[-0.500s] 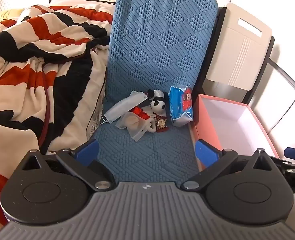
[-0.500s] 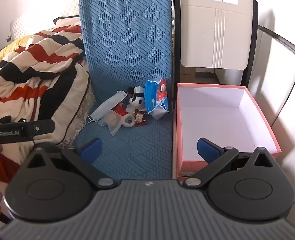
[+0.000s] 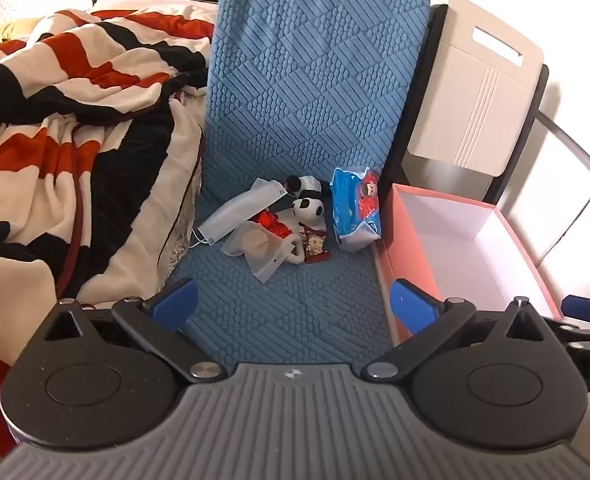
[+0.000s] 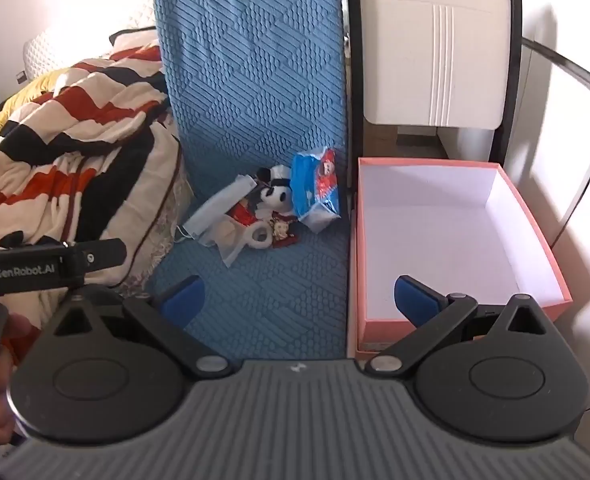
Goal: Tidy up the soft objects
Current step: 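Move both tools toward the pile of items on the blue cushion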
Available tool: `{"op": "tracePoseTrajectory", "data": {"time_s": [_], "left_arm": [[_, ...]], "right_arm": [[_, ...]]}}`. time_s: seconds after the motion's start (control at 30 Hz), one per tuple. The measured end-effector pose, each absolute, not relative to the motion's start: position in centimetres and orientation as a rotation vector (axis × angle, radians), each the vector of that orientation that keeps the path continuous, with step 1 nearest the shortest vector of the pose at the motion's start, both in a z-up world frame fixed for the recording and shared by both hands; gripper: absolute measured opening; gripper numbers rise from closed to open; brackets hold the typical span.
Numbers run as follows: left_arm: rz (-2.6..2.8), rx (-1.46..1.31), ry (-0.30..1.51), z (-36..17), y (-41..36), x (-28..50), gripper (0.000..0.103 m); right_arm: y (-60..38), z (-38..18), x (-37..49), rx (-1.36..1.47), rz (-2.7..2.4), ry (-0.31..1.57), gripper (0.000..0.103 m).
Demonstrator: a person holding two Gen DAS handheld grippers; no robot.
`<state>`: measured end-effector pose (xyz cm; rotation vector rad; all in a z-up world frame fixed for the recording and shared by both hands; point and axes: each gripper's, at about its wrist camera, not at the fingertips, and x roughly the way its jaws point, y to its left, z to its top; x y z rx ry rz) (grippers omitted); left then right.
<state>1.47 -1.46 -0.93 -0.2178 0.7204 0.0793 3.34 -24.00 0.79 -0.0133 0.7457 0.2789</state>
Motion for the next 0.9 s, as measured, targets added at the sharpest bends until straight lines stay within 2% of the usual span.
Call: {"op": "tracePoseTrajectory", "data": {"time_s": [0.4,0.9], "left_arm": [[0.142,-0.206,0.723,-1.7,-3.9,1.8,0.103],[0.093,-0.188,0.729,-1.3,-2.4,3.2,0.103]], "right_arm": [[-25.6,-0.4,4.0,-0.060,0.308,0.752,0.103],[-24.2,-0.8,4.6,-0.002,0.247,0.799,0.103]]}}
